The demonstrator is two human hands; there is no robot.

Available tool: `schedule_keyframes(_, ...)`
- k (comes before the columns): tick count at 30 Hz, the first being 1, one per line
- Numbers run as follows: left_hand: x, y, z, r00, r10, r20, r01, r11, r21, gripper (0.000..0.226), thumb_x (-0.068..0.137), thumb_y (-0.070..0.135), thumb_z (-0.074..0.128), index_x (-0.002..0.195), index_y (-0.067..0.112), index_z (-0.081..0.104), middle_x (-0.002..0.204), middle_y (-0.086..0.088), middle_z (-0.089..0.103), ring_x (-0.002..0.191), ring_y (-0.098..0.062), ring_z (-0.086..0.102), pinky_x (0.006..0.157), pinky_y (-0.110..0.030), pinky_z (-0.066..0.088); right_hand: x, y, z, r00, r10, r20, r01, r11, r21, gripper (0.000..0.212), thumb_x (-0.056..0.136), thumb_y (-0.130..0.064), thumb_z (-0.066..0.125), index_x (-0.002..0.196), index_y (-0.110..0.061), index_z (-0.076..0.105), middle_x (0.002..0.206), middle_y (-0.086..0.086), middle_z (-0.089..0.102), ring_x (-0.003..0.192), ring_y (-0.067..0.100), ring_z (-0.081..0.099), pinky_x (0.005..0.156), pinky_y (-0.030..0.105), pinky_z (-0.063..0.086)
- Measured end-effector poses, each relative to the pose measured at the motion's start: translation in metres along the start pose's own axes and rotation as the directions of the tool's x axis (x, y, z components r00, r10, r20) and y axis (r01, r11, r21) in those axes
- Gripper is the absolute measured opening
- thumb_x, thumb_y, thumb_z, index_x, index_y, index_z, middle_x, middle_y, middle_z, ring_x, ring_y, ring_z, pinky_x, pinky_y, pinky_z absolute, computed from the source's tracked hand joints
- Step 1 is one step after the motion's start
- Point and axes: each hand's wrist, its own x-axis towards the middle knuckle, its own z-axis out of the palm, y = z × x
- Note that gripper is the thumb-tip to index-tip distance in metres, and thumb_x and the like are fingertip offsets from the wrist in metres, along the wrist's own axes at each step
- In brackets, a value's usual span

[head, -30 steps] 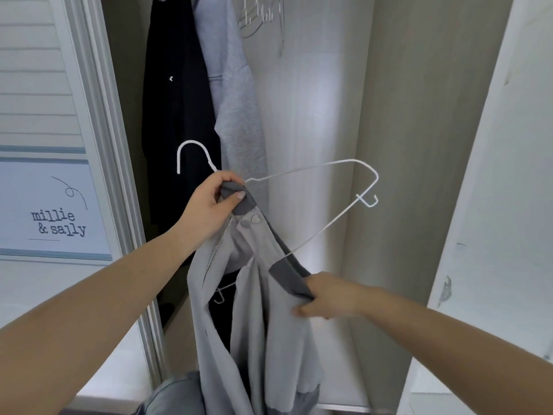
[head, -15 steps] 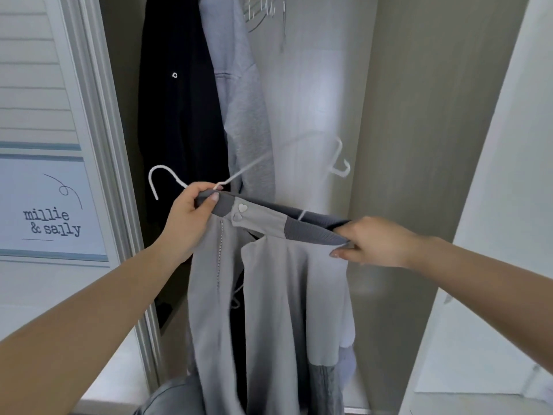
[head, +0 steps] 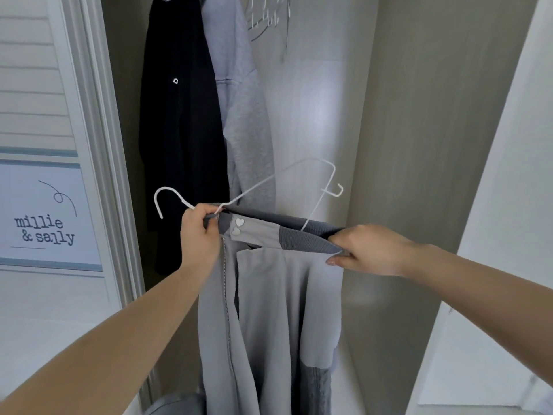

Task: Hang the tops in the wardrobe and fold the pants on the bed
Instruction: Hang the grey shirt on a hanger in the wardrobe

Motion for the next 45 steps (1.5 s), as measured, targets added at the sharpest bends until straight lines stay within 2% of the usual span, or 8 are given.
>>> schedule_keyframes(7,-0.002,-0.016,-0.014,0.972,0.172,0.162,-0.194,0.972,0.13,0.026,0.084,-0.016,0.05,0.09,0.005,0.064,0.095,-0.011,0.053,0.085,-0.015,0.047,0.079,-0.002,0.033,-0.004,0.009,-0.011,1.0,0.008,0.011,-0.007,1.0,-0.02,0.024,0.093,-0.045,0.05,0.1,-0.023,0.056,0.102,-0.008,0.065,0.085,0.021,0.061,0.062,0.027,0.037)
schedule_keyframes(15,0.003,-0.023,-0.027,0.909,0.299,0.29,-0.349,0.926,0.141,0.023,0.083,-0.014,0.056,0.09,0.005,0.065,0.098,-0.003,0.052,0.09,-0.009,0.05,0.082,-0.004,0.036,-0.002,0.019,-0.02,0.982,0.133,0.133,-0.132,0.991,-0.02,0.019,0.091,-0.044,0.055,0.1,-0.028,0.059,0.086,-0.008,0.068,0.075,0.014,0.062,0.064,0.028,0.045)
schedule_keyframes(21,-0.006,-0.017,-0.026,0.972,0.089,0.218,-0.079,0.995,-0.053,0.038,0.086,-0.011,0.055,0.082,0.026,0.062,0.097,0.012,0.056,0.088,0.007,0.054,0.083,-0.009,0.042,0.002,0.023,-0.012,0.963,0.171,0.21,-0.21,0.961,0.18,0.016,0.088,-0.033,0.063,0.095,-0.019,0.063,0.07,-0.01,0.064,0.059,-0.001,0.055,0.052,0.012,0.034)
schedule_keyframes(24,-0.009,-0.021,-0.029,0.949,0.153,0.275,-0.168,0.985,0.031,0.032,0.084,-0.014,0.055,0.086,0.017,0.064,0.096,0.004,0.056,0.09,0.003,0.053,0.081,-0.004,0.038,-0.001,0.02,-0.01,0.976,0.126,0.179,-0.153,0.978,0.144,0.016,0.088,-0.034,0.063,0.096,-0.02,0.062,0.067,-0.015,0.051,0.063,0.007,0.049,0.048,0.01,0.028)
schedule_keyframes(29,-0.005,-0.028,-0.03,0.969,0.069,0.237,-0.098,0.989,0.114,0.028,0.084,-0.015,0.053,0.086,0.01,0.065,0.095,-0.001,0.054,0.088,-0.005,0.051,0.077,0.0,0.034,-0.002,0.011,-0.018,0.984,0.06,0.168,-0.076,0.993,0.092,0.019,0.09,-0.038,0.06,0.097,-0.021,0.06,0.086,-0.003,0.065,0.078,0.018,0.06,0.066,0.028,0.045)
schedule_keyframes(33,-0.003,-0.029,-0.029,0.969,0.087,0.233,-0.135,0.97,0.201,0.023,0.083,-0.015,0.052,0.085,0.005,0.064,0.094,-0.005,0.055,0.088,-0.017,0.05,0.078,-0.003,0.035,0.0,0.011,-0.031,0.999,-0.03,0.031,0.032,0.997,-0.065,0.028,0.088,-0.049,0.058,0.077,-0.024,0.048,0.07,-0.01,0.054,0.064,0.016,0.051,0.056,0.029,0.037)
schedule_keyframes(38,-0.016,-0.024,-0.027,0.832,0.269,0.485,-0.424,0.873,0.242,0.02,0.081,-0.014,0.055,0.084,0.003,0.064,0.097,-0.002,0.052,0.085,-0.018,0.05,0.077,-0.024,0.042,0.006,0.02,-0.039,0.997,-0.072,0.031,0.077,0.977,-0.2,0.029,0.092,-0.048,0.053,0.076,-0.027,0.042,0.076,-0.008,0.056,0.065,0.016,0.049,0.056,0.027,0.03)
schedule_keyframes(45,-0.021,0.009,0.009,0.738,0.36,0.571,-0.504,0.857,0.11,0.021,0.078,-0.015,0.059,0.083,0.002,0.069,0.092,-0.009,0.059,0.084,-0.02,0.055,0.078,-0.013,0.038,0.039,0.001,-0.037,1.0,0.011,-0.021,-0.009,0.997,0.082,0.023,0.089,-0.017,0.055,0.111,-0.02,0.061,0.107,-0.002,0.066,0.078,0.011,0.051,0.067,0.024,0.035)
